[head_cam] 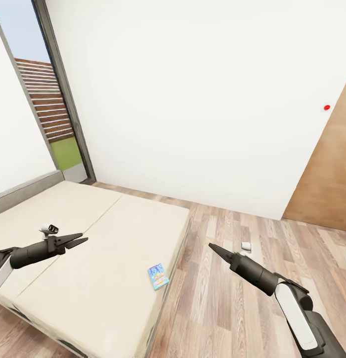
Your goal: Put all the toys in the child's room - the three board games (two on the bed and one on the table), the two jigsaw puzzles on the table, and the tennis ball on the table - inside the toy box on the table in the child's room.
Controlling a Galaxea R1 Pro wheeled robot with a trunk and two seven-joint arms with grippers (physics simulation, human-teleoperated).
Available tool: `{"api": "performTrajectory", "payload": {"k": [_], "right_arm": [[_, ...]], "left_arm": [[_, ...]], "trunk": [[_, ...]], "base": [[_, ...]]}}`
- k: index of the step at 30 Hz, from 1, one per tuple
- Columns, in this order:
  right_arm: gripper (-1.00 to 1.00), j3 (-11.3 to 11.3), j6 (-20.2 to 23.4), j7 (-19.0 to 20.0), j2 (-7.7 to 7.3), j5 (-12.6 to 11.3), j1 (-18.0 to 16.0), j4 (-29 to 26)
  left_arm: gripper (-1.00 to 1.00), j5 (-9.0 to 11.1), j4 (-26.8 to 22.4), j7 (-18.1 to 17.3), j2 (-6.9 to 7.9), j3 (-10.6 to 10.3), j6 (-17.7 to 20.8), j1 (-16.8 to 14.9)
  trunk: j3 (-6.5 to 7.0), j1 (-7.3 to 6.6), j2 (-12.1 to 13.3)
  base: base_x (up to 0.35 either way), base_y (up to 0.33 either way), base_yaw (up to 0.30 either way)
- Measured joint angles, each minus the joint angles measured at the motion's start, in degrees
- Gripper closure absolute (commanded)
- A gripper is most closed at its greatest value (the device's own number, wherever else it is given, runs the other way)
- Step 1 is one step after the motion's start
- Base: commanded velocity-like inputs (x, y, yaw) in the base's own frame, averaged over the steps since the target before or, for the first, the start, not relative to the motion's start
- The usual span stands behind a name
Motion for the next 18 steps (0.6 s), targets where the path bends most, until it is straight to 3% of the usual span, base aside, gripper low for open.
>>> {"api": "performTrajectory", "payload": {"k": [10,18], "right_arm": [[-1.0,0.0,0.0,0.0,0.0,0.0,0.0,0.0],[-1.0,0.0,-0.1,0.0,0.01,0.0,0.0,0.0]], "left_arm": [[-1.0,0.0,0.0,0.0,0.0,0.0,0.0,0.0],[-1.0,0.0,0.0,0.0,0.01,0.0,0.0,0.0]], "trunk": [[0.0,0.0,0.0],[0.0,-0.02,0.0]], "base": [[0.019,-0.001,0.035],[0.18,0.0,0.172]]}}
